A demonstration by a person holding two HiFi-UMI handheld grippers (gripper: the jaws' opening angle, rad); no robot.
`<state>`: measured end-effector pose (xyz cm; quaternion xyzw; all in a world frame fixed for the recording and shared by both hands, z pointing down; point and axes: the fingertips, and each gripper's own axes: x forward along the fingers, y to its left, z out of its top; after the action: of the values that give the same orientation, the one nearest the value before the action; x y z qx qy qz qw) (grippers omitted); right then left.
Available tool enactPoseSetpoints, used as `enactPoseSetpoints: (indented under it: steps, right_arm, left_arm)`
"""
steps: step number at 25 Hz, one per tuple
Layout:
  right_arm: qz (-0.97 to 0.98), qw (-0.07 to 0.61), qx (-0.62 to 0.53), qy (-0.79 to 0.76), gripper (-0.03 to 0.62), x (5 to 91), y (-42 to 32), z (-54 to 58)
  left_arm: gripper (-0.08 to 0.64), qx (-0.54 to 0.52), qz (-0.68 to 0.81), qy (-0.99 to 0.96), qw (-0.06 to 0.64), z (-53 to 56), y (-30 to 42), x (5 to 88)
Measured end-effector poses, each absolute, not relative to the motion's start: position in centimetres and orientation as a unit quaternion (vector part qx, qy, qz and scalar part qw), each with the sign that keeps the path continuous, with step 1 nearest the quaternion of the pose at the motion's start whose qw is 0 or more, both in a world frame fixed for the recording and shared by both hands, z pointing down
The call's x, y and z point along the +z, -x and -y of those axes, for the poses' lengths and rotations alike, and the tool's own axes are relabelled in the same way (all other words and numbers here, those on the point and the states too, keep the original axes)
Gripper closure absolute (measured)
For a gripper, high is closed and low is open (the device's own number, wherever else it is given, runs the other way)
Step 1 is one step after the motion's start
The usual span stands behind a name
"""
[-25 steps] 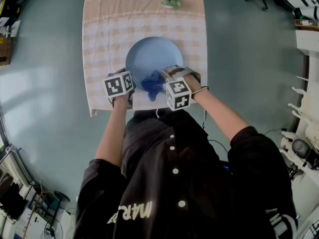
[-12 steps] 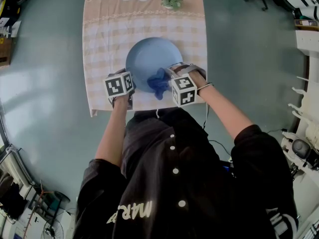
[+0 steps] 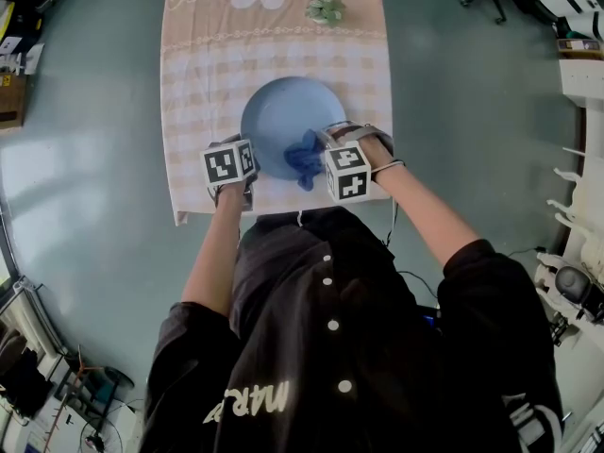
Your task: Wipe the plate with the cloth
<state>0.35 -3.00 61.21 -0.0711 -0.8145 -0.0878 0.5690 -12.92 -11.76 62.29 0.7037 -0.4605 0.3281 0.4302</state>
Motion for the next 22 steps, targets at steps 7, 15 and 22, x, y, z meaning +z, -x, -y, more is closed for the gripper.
enactPoseSetpoints:
  steps: [7, 15, 22]
  right_arm:
    - [0.845, 0.534, -0.027, 0.001, 0.359, 57.9, 0.1, 4.3]
    - [0.888, 0.444, 0.022, -0.114, 0.359, 51.5, -1.0, 6.5]
    - [0.916, 0.339, 0.042, -0.21, 0.357, 44.8, -1.8, 8.2]
  left_arm:
    - [0.48, 0.338, 0.451, -0.715, 0.413, 11.2, 13.4, 61.1]
    - [0.47, 0.288, 0.475, -0.746, 0.368, 11.2, 14.8, 54.1]
    - [0.483, 0.214, 0.485, -0.794, 0.298, 11.8, 14.4, 45.7]
